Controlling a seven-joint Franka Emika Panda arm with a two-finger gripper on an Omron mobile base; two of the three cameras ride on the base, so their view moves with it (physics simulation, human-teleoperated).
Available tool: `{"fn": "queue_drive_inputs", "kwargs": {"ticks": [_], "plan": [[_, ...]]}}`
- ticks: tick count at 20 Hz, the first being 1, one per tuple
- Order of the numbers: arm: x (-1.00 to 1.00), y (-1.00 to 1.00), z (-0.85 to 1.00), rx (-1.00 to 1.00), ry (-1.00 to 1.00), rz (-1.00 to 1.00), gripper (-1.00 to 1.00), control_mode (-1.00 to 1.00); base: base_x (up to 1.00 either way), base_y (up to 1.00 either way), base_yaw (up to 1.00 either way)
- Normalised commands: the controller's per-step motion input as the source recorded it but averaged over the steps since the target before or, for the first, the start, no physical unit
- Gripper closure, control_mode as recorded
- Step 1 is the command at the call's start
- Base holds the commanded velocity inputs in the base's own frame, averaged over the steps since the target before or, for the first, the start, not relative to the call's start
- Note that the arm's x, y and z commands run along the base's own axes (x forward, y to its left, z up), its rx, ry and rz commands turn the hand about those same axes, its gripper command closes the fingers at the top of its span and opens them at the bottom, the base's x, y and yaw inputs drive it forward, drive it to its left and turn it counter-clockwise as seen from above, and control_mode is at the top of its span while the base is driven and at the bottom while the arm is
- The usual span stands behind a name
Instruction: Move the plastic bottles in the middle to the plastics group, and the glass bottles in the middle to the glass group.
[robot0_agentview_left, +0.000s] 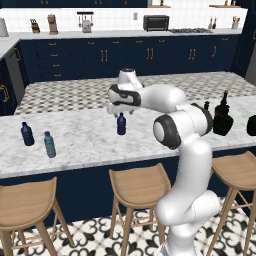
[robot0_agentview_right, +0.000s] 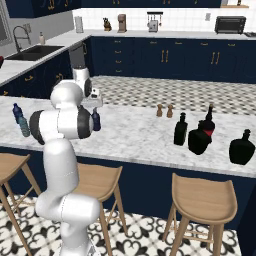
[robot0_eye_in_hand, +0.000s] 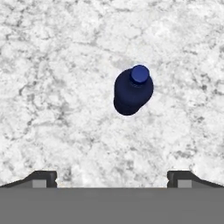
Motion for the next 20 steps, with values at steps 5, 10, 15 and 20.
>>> {"fn": "queue_drive_inputs", "kwargs": {"ticks": [5,10,15,20], "plan": [[0.0,0.0,-0.39,0.09,-0.25,0.0,-1.0,-1.0,0.0,0.0,0.0],[0.15,0.0,-0.16,0.02,-0.1,0.0,-1.0,-1.0,0.0,0.0,0.0],[0.48,-0.08,0.0,0.0,0.0,-0.04,-1.0,-1.0,0.0,0.0,0.0],[0.39,-0.01,0.0,0.0,0.0,-0.03,-1.0,-1.0,0.0,0.0,0.0]]}}
